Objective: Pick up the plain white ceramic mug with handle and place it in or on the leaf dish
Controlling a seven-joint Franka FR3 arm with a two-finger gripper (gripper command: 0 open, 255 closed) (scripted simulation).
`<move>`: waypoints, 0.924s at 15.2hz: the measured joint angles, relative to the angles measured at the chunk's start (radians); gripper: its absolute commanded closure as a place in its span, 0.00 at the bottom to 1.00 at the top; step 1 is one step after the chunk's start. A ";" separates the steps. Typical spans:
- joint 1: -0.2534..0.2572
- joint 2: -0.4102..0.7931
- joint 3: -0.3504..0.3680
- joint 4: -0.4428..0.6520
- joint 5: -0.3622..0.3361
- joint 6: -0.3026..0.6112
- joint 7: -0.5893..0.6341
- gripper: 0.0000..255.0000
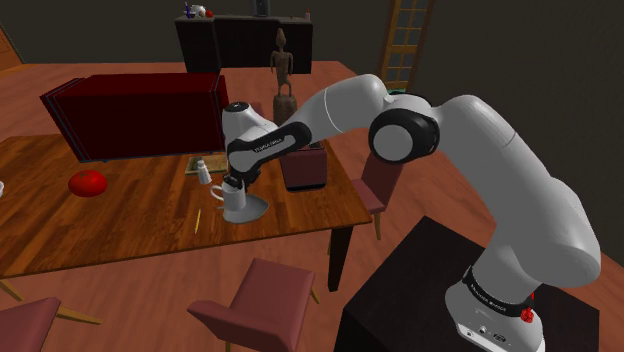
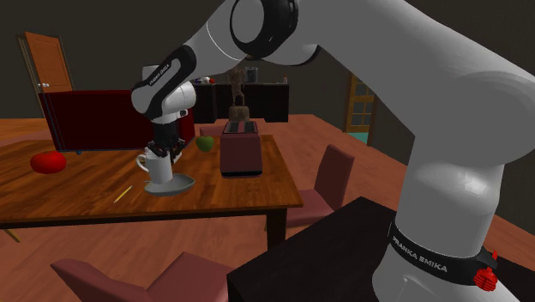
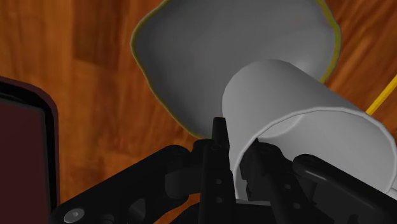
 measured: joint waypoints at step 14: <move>0.000 -0.004 0.000 -0.004 0.000 0.000 0.000 0.00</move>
